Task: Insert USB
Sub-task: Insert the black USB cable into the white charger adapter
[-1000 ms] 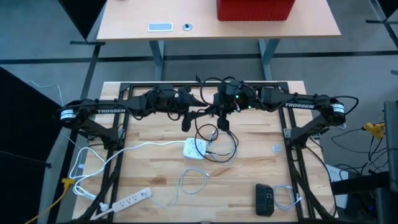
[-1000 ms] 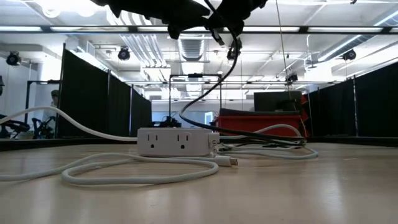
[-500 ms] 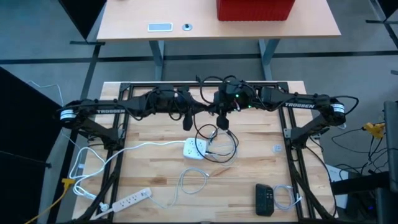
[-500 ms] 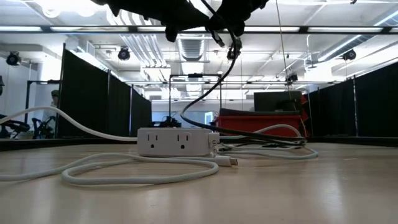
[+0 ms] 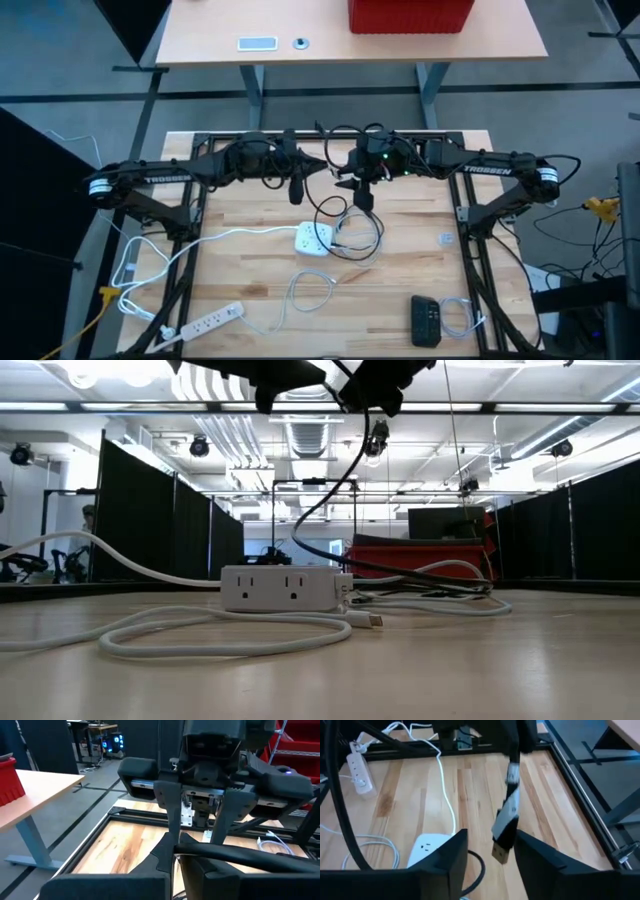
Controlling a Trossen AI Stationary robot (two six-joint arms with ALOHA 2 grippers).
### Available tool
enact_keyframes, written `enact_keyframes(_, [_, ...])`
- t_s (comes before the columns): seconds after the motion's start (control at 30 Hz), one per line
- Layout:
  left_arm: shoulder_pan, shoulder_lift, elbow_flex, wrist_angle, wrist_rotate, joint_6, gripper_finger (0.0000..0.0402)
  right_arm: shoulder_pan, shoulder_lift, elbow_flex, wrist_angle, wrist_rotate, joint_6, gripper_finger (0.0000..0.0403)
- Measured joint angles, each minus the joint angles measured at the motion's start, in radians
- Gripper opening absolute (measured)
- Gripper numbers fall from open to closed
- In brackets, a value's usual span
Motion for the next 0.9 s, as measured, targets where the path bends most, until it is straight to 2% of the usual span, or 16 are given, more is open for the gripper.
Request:
enact_keyframes(0.1, [0.0, -0.008, 0.0, 0.003, 0.004, -0.009, 0.0001, 0.0, 0.013, 0.0, 0.0, 0.001, 0.017, 0.0157])
enact_keyframes(0.2, [0.0, -0.01, 0.0, 0.008, 0.029, -0.011, 0.0001, 0.0, 0.024, 0.0, 0.0, 0.005, 0.03, 0.0148])
enact_keyframes(0.3, [-0.001, -0.01, 0.0, -0.001, 0.058, -0.012, 0.0001, 0.0, 0.027, 0.0, 0.001, 0.007, 0.048, 0.0104])
enact_keyframes(0.43, [-0.001, -0.01, 0.0, -0.029, 0.06, -0.012, 0.0, 0.0, 0.024, -0.001, -0.007, 0.006, 0.051, 0.0021])
enact_keyframes(0.47, [-0.001, -0.011, 0.0, -0.031, 0.061, -0.012, 0.0, 0.0, 0.022, -0.001, -0.008, 0.005, 0.05, 0.0013])
enact_keyframes(0.67, [-0.001, -0.012, 0.0, -0.036, 0.061, -0.012, 0.002, 0.0, 0.019, -0.001, -0.014, -0.003, 0.057, 0.0004])
enact_keyframes(0.9, [-0.005, 0.017, 0.0, -0.041, 0.061, -0.029, 0.0092, 0.004, 0.019, -0.001, -0.012, 0.008, 0.054, 0.0002])
